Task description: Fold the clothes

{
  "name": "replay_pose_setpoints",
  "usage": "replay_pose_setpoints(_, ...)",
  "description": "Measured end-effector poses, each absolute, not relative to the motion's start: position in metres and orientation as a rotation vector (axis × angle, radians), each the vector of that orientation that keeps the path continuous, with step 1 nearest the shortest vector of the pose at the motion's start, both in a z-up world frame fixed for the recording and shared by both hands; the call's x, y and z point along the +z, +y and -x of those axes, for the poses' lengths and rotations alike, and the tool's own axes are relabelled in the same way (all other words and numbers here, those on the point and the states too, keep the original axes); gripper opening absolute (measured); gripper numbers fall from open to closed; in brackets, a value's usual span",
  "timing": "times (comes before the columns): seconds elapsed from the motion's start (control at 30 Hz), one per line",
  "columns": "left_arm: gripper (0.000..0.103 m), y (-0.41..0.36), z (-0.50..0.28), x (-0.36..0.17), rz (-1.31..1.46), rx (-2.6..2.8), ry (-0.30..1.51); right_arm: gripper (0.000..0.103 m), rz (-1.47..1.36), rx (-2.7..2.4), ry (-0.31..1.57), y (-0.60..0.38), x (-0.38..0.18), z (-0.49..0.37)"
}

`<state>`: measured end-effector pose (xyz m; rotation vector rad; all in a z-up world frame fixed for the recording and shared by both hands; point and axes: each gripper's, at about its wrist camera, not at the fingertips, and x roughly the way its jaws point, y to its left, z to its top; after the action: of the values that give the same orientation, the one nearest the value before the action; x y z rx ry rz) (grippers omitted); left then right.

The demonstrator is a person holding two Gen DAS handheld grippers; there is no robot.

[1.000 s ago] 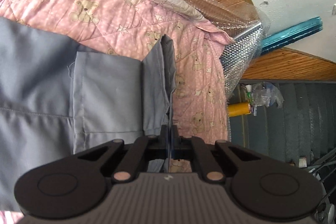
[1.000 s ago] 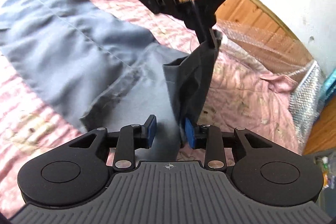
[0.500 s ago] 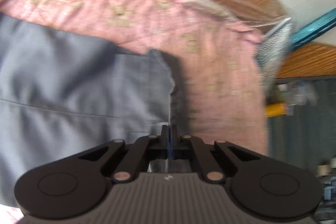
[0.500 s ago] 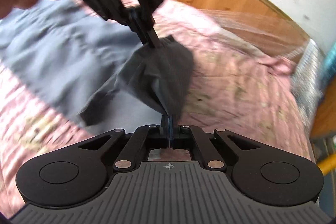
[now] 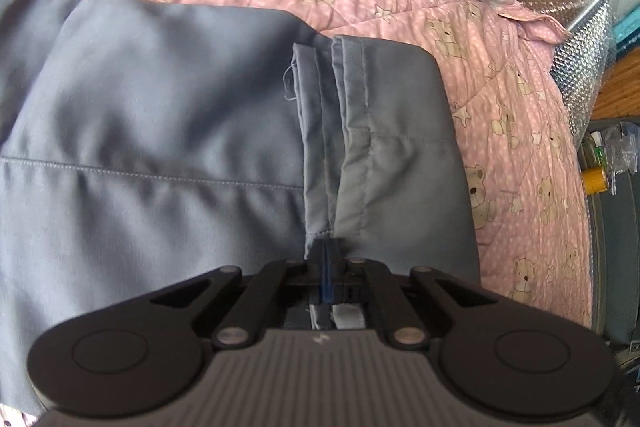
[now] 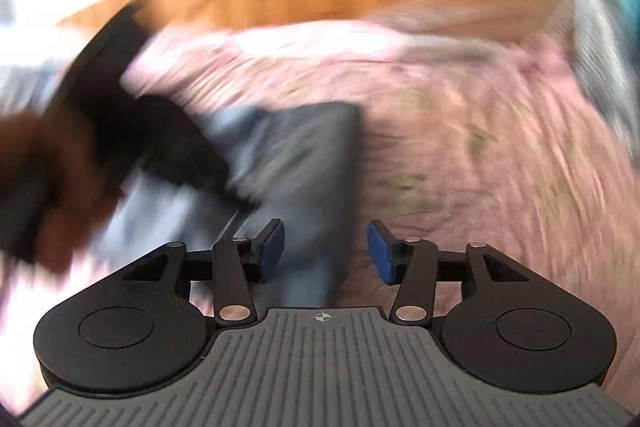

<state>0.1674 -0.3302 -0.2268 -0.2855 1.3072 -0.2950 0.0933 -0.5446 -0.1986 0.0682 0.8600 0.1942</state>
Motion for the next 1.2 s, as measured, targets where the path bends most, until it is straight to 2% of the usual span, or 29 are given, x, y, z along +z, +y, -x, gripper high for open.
replay_pose_setpoints(0.07, 0.004, -0.330, -0.166, -0.224, 0.262, -0.305, 1.308, 0.051, -0.189, 0.165, 0.868, -0.558, -0.194, -0.103)
replay_pose_setpoints(0.1, 0.005, -0.328, -0.165, -0.217, 0.244, -0.299, 1.295, 0.047, -0.182, 0.172, 0.875, -0.555, -0.196, -0.103)
replay_pose_setpoints(0.13, 0.015, -0.327, -0.164, -0.207, 0.223, -0.286, 1.269, 0.023, -0.175, 0.179, 0.882, -0.551, -0.198, -0.103)
replay_pose_setpoints(0.17, 0.021, -0.325, -0.162, -0.197, 0.203, -0.273, 1.242, 0.022, -0.168, 0.187, 0.889, -0.548, -0.200, -0.104)
replay_pose_setpoints(0.23, 0.044, -0.327, -0.158, -0.170, 0.157, -0.286, 1.147, 0.017, -0.121, 0.199, 0.883, -0.538, -0.199, -0.102)
replay_pose_setpoints(0.27, 0.051, -0.328, -0.156, -0.155, 0.134, -0.298, 1.093, 0.016, -0.051, 0.205, 0.851, -0.528, -0.191, -0.098)
replay_pose_setpoints(0.3, 0.062, -0.333, -0.156, -0.144, 0.115, -0.323, 1.059, 0.015, 0.018, 0.212, 0.817, -0.517, -0.184, -0.094)
replay_pose_setpoints(0.33, 0.069, -0.341, -0.158, -0.139, 0.105, -0.365, 1.058, 0.014, 0.074, 0.221, 0.788, -0.507, -0.177, -0.091)
replay_pose_setpoints(0.37, 0.071, -0.352, -0.163, -0.139, 0.105, -0.422, 1.082, 0.013, 0.119, 0.231, 0.764, -0.496, -0.172, -0.087)
replay_pose_setpoints(0.47, 0.070, -0.380, -0.177, -0.158, 0.065, -0.513, 1.171, 0.012, 0.199, 0.273, 0.720, -0.469, -0.162, -0.080)
replay_pose_setpoints(0.5, 0.054, -0.385, -0.181, -0.167, 0.038, -0.526, 1.199, 0.012, 0.215, 0.288, 0.712, -0.461, -0.160, -0.078)
replay_pose_setpoints(0.53, 0.016, -0.381, -0.184, -0.172, 0.046, -0.532, 1.216, 0.013, 0.226, 0.301, 0.706, -0.454, -0.160, -0.076)
replay_pose_setpoints(0.57, 0.009, -0.369, -0.187, -0.172, 0.082, -0.535, 1.222, 0.013, 0.238, 0.315, 0.699, -0.449, -0.160, -0.074)
replay_pose_setpoints(0.63, 0.008, -0.347, -0.193, -0.173, 0.153, -0.540, 1.233, 0.032, 0.226, 0.347, 0.651, -0.446, -0.154, -0.065)
replay_pose_setpoints(0.67, 0.007, -0.330, -0.195, -0.170, 0.194, -0.543, 1.228, 0.035, 0.198, 0.364, 0.620, -0.448, -0.148, -0.059)
replay_pose_setpoints(0.73, 0.007, -0.286, -0.197, -0.159, 0.282, -0.541, 1.204, 0.052, 0.133, 0.393, 0.571, -0.454, -0.136, -0.049)
replay_pose_setpoints(0.77, 0.007, -0.261, -0.199, -0.159, 0.317, -0.531, 1.201, 0.053, 0.107, 0.407, 0.567, -0.454, -0.133, -0.047)
replay_pose_setpoints(0.87, 0.007, -0.201, -0.205, -0.181, 0.409, -0.493, 1.246, 0.054, 0.067, 0.434, 0.647, -0.445, -0.145, -0.053)
replay_pose_setpoints(1.0, 0.011, -0.157, -0.209, -0.224, 0.511, -0.454, 1.272, 0.046, 0.088, 0.450, 0.794, -0.416, -0.180, -0.069)
replay_pose_setpoints(1.03, 0.013, -0.151, -0.209, -0.232, 0.544, -0.450, 1.268, 0.043, 0.108, 0.457, 0.807, -0.407, -0.185, -0.068)
replay_pose_setpoints(1.2, 0.019, -0.140, -0.209, -0.242, 0.587, -0.466, 1.259, 0.041, 0.282, 0.475, 0.753, -0.366, -0.177, -0.056)
